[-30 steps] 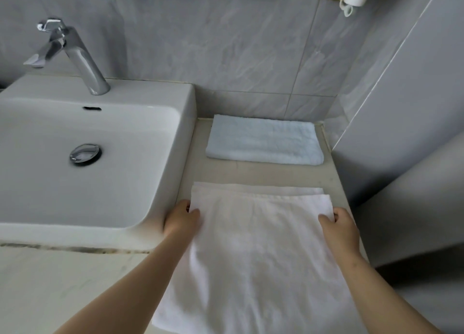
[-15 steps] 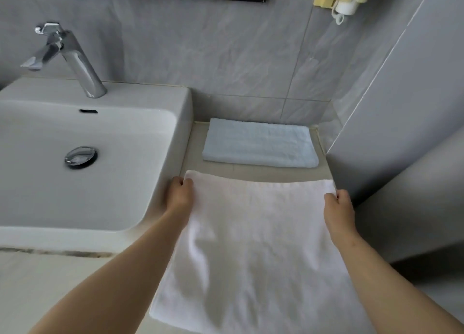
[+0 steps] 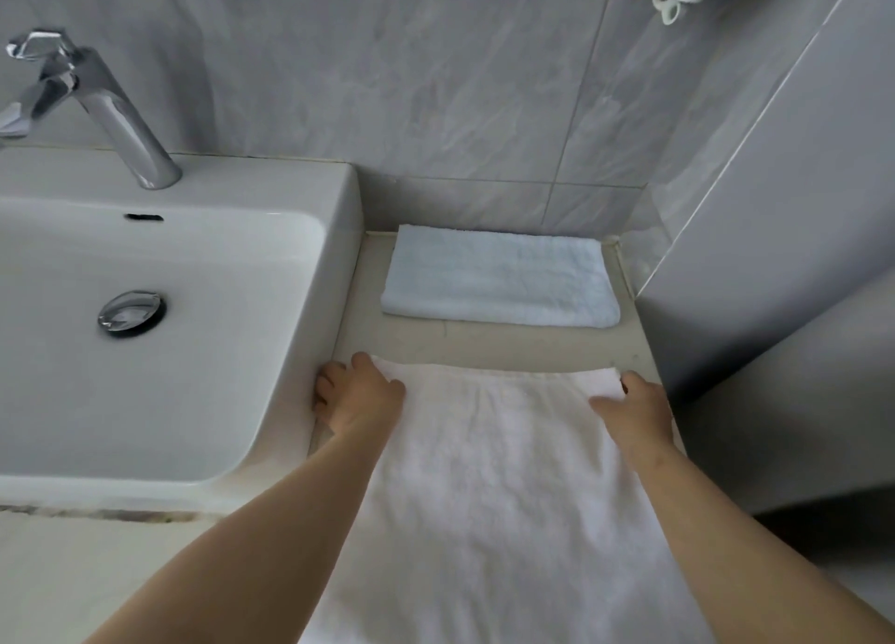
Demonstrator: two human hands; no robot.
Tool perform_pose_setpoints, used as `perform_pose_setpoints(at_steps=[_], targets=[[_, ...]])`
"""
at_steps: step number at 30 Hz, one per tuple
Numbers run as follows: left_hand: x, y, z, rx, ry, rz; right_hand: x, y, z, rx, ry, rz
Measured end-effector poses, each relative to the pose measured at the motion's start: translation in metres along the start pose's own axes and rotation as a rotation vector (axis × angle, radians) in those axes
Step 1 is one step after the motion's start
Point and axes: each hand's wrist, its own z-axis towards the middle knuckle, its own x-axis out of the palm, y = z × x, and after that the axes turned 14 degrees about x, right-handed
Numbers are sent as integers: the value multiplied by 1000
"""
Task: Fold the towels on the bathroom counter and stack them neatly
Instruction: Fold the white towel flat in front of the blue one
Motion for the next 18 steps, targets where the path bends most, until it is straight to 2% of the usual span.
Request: perform_pose_setpoints(at_steps=[4,7,12,18], targets=[[-3,8,10,4,63,-202,-8,1,-1,24,129,187],[-11,9,13,60,3,-413,-11,5,-9,11,110,238],[-30,8,5,88,-9,-365,-21,11,-17,-46,29,371],[-59,0,-7,116,-149,-524,-38,15,-24,-92,45,506]])
